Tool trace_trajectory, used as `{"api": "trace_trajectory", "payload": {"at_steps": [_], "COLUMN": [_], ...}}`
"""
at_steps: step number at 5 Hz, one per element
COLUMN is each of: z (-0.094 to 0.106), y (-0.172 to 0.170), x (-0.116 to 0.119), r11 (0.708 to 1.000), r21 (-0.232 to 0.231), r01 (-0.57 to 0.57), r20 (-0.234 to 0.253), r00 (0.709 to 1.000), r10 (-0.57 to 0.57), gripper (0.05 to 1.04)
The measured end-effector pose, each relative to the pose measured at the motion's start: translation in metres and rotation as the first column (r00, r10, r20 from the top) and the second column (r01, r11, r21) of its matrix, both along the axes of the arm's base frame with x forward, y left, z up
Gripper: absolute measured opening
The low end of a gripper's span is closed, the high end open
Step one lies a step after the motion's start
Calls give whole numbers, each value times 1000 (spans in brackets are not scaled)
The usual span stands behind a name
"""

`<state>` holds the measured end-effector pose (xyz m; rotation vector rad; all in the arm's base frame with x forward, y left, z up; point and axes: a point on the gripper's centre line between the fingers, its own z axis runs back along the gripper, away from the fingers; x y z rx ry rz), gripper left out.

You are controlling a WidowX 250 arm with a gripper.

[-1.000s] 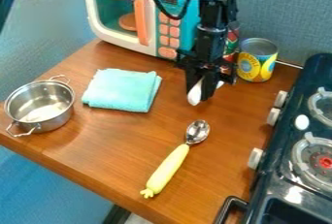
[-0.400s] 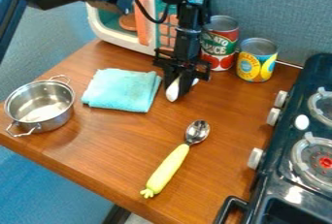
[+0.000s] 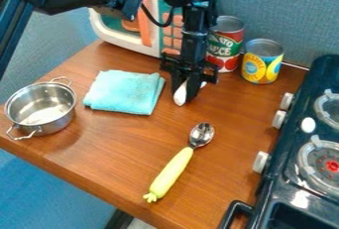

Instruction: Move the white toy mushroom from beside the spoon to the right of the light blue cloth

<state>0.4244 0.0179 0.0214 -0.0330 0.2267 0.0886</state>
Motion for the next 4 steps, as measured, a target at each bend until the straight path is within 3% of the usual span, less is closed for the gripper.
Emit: {"api": "trace_trajectory", "payload": {"at_steps": [2,3,4], "z": [2,25,39], "y": [-4,-2,1], "x": [-16,-23,-51], "r11": [1000,1000,999], "r21": [-13,3,40], "r01": [-14,-13,15], "r20": [13,73,82], "r00": [1000,997,996], "r10": [14,12,-18], "gripper": [955,1010,1006]}}
